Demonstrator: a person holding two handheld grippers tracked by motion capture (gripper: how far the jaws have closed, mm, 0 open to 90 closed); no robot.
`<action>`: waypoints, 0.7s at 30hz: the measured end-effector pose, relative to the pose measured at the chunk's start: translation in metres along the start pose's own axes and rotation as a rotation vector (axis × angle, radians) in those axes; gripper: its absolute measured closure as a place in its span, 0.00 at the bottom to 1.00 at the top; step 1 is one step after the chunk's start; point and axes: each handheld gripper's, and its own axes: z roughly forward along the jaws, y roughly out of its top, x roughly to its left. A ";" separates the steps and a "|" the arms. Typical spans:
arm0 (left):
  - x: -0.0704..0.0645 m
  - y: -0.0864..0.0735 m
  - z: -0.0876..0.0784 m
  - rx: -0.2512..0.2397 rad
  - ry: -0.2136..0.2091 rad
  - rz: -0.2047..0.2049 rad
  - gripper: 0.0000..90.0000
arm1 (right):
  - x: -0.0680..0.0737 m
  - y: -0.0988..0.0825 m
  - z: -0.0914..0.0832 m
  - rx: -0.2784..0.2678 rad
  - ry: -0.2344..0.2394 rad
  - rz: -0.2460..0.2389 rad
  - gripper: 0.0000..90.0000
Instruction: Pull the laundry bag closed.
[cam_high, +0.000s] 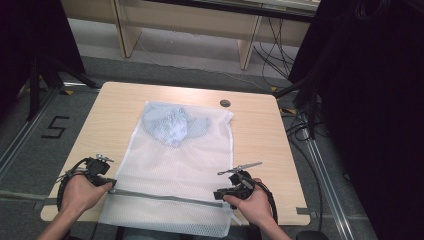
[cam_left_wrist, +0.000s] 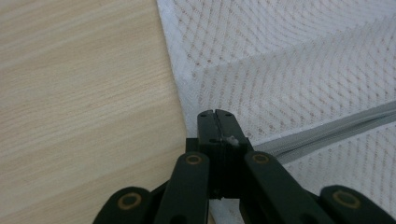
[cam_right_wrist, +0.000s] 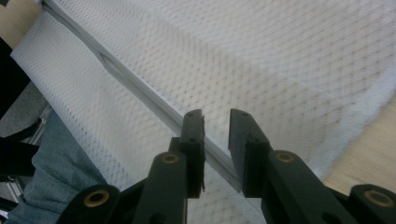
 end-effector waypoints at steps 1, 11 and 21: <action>-0.003 -0.001 0.000 0.011 -0.002 -0.033 0.99 | 0.002 0.001 0.001 0.002 -0.002 0.001 0.84; 0.003 -0.001 0.003 0.054 0.021 -0.007 0.99 | 0.023 0.014 0.013 0.011 0.033 -0.042 0.81; 0.000 0.000 -0.001 0.060 0.035 0.000 0.99 | 0.051 0.031 0.031 0.034 0.061 -0.088 0.81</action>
